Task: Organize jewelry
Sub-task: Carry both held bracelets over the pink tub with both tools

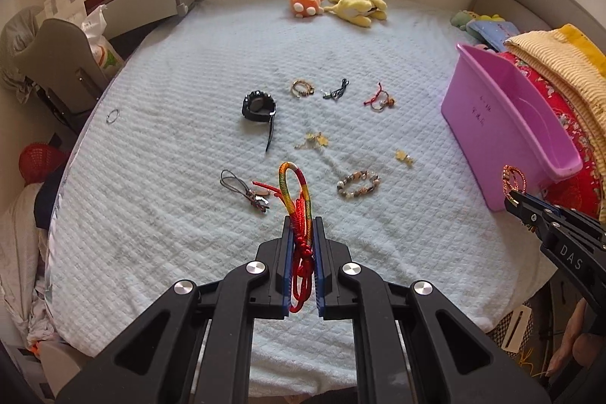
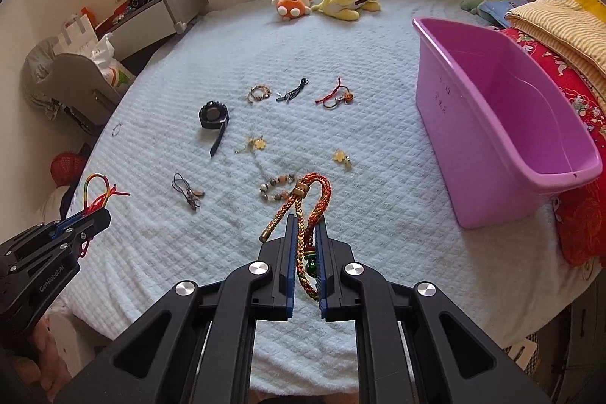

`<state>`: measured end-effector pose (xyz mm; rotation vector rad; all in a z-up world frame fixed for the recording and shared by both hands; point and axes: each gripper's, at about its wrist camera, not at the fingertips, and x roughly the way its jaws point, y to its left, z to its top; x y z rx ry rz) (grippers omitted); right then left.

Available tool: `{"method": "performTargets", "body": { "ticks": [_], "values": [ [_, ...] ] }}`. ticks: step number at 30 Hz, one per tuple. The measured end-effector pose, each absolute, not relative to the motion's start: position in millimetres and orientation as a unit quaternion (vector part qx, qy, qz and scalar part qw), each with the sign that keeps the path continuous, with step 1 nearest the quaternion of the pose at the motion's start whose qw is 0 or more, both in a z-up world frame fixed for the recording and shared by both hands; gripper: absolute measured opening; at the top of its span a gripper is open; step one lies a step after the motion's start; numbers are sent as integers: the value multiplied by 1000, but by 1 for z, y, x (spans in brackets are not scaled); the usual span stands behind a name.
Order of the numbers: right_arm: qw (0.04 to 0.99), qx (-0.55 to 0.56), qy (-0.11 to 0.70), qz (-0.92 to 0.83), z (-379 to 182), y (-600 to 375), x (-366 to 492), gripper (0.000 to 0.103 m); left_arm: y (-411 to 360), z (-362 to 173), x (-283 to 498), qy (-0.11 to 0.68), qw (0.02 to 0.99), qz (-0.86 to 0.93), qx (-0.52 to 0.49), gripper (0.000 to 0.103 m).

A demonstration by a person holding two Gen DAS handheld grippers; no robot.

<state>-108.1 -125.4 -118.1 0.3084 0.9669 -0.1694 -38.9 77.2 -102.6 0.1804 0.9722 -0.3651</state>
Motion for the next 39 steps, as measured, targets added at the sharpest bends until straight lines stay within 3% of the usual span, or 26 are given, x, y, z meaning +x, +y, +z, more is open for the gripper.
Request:
{"method": "performTargets", "body": {
  "ticks": [10, 19, 30, 39],
  "values": [
    [879, 175, 427, -119, -21, -173, -117, 9, 11, -13, -31, 445, 850, -263, 101, 9],
    [883, 173, 415, -134, 14, -277, -115, 9, -105, 21, -28, 435, 837, -310, 121, 9],
    [868, 169, 460, -79, -14, -449, -85, 9, -276, -2, -11, 495, 816, -286, 82, 9],
    [833, 177, 523, -35, -62, -491, -59, 9, -350, -48, 0, 546, 789, -260, 109, 10]
  ]
}}
